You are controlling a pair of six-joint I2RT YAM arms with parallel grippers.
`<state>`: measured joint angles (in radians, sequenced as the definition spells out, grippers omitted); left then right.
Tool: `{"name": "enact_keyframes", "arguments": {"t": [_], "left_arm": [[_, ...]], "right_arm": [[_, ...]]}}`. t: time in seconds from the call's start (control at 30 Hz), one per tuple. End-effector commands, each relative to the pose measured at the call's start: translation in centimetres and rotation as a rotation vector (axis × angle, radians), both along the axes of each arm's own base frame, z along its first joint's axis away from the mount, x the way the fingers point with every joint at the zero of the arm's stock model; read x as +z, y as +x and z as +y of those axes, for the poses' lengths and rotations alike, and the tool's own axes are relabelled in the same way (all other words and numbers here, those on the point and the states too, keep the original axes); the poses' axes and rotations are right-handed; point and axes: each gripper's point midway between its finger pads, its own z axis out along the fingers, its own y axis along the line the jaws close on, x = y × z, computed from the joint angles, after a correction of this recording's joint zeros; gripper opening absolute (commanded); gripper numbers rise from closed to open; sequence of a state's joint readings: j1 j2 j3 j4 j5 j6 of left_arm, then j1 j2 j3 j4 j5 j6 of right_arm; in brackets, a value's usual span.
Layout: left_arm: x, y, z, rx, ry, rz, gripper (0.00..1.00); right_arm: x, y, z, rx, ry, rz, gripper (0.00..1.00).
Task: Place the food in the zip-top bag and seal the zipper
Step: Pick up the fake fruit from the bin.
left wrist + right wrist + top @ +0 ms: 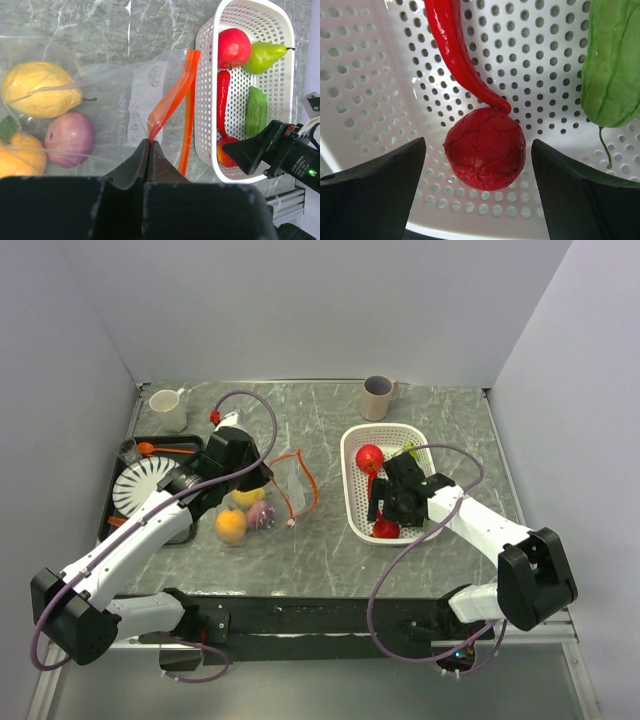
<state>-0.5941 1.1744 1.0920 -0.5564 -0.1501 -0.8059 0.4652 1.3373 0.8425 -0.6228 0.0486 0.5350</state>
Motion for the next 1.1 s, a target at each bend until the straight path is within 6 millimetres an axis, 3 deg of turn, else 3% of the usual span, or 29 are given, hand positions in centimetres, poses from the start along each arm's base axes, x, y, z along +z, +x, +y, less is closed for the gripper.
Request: {"name": "enact_keyframes", "arguments": {"t": [0.0,0.17,0.27,0.33,0.5,0.83,1.07], "left_arm": [[1.5,0.5,-0.1,-0.003,-0.020,-0.052,0.01],[1.4,0.4,-0.2,-0.010,-0.024,-0.049,0.01],[1.4,0.3,-0.2,-0.011,-0.022,-0.047,0.01],[1.3,0.3,-0.2,-0.011,-0.021,-0.045,0.01],[1.5,0.3,0.0,-0.006,-0.020,-0.049,0.01],[1.3,0.2,-0.3,-0.017,-0.024,-0.043,0.01],[0.8,0.0,-0.5,-0.029,-0.029,-0.031,0.01]], "right_arm": [[-1.0,-0.7,-0.2,0.035,-0.038,0.028,0.91],[-2.0,-1.0,0.0,0.058,-0.056,0.072,0.85],[-2.4,-1.1,0.0,0.064,-0.062,0.081,0.71],[-2.3,-1.0,0.0,0.059,-0.063,0.079,0.56],[-0.5,0.1,0.2,0.042,-0.041,0.007,0.43],[5.5,2.4,0.9,0.005,0.052,-0.213,0.41],[7.0,2.6,1.9,0.020,0.122,-0.255,0.41]]}}
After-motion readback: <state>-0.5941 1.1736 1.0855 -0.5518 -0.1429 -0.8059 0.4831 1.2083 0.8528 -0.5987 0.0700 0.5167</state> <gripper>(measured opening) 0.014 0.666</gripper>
